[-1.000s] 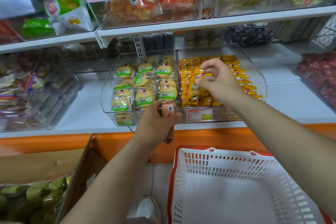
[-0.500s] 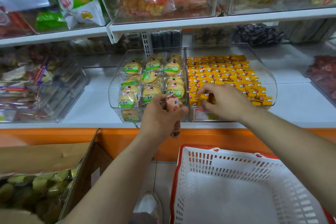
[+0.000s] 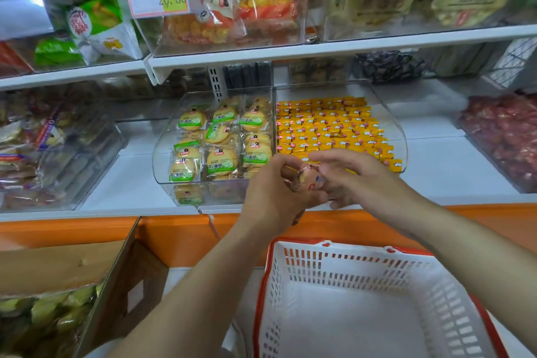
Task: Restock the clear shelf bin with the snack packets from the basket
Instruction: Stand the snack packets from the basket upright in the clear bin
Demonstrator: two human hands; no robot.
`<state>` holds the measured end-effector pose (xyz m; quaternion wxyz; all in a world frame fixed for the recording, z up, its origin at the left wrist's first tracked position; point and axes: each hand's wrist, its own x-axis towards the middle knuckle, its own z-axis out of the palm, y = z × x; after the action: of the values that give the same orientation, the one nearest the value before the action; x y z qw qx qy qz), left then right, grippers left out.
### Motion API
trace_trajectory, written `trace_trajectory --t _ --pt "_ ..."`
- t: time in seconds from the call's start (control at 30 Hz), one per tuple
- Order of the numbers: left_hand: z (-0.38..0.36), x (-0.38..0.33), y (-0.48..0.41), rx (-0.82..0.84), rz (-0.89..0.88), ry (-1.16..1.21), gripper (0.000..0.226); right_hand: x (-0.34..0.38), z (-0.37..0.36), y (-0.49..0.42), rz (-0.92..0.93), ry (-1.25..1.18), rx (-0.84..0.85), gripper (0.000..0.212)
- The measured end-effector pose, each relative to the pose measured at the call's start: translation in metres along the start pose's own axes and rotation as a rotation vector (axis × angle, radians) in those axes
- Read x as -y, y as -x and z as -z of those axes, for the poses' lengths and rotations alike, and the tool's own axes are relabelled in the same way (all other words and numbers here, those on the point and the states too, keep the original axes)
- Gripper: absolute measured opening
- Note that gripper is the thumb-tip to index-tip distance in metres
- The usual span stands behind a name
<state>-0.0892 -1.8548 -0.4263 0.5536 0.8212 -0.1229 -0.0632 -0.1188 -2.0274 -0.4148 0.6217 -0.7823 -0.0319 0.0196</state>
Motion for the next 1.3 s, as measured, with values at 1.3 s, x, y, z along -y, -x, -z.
trace_trajectory --t 1.3 --pt "0.036 0.026 -0.103 0.14 -0.449 -1.268 0.041 -0.03 0.047 -0.015 0.027 -0.054 -0.172 0.03"
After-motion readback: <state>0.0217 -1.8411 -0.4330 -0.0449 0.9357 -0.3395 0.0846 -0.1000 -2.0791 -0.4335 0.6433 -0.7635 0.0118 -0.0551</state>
